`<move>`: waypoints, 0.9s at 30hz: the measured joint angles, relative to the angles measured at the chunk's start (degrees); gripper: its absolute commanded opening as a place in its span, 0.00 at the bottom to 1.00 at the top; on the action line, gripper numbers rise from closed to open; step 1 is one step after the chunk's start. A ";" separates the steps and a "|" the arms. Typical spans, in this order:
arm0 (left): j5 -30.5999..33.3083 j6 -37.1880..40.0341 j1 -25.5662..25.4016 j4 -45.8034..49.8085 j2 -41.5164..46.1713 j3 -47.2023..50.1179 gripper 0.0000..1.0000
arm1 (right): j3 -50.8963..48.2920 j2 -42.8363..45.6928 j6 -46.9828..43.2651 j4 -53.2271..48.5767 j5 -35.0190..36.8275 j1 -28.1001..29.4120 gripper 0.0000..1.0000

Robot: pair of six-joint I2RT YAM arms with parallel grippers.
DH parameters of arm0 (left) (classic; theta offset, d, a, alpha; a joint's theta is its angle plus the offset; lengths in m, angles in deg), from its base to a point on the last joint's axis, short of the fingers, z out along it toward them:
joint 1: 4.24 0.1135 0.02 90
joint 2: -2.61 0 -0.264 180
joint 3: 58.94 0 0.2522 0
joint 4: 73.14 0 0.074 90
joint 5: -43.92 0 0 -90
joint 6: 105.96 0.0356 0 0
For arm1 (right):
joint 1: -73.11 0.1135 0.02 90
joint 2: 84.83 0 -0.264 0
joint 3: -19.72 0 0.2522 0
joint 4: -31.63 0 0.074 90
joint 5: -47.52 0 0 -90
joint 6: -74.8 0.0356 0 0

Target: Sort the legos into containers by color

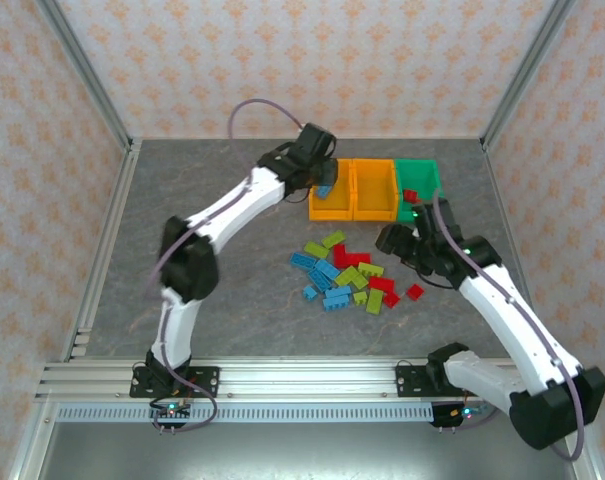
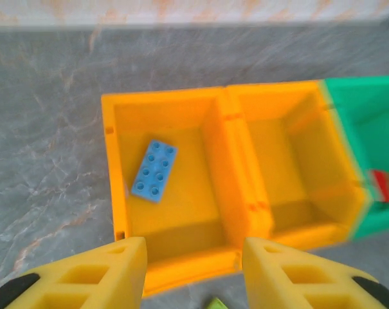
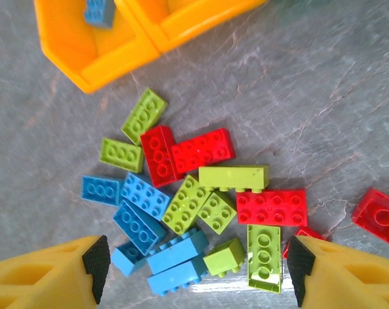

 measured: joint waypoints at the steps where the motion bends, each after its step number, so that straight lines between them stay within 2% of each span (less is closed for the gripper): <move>1: 0.00 0.04 -0.68 -1.64 6.54 5.33 0.44 | 0.46 -2.47 -0.44 0.17 0.39 1.70 0.75; 5: 0.26 2.69 -3.98 -6.51 29.44 20.52 0.44 | 4.39 -13.38 -1.31 1.44 2.67 6.60 0.75; 8: 0.17 7.15 -4.72 -5.99 41.46 27.80 0.48 | 9.03 -22.56 0.00 2.80 4.17 7.76 0.77; 11: -0.13 12.96 -4.52 -2.14 49.44 33.57 0.58 | 14.45 -31.76 2.12 4.46 5.70 8.39 0.78; 16: -1.95 25.18 -4.46 6.23 56.39 39.30 0.70 | 23.17 -45.20 4.87 6.27 7.61 9.18 0.79; 22: -3.48 38.23 -4.46 6.45 61.57 50.47 0.74 | 28.50 -54.84 7.93 6.97 8.31 9.77 0.79; 27: -5.92 43.15 -4.46 6.43 60.67 52.89 0.77 | 29.83 -58.75 9.42 6.49 9.44 10.25 0.66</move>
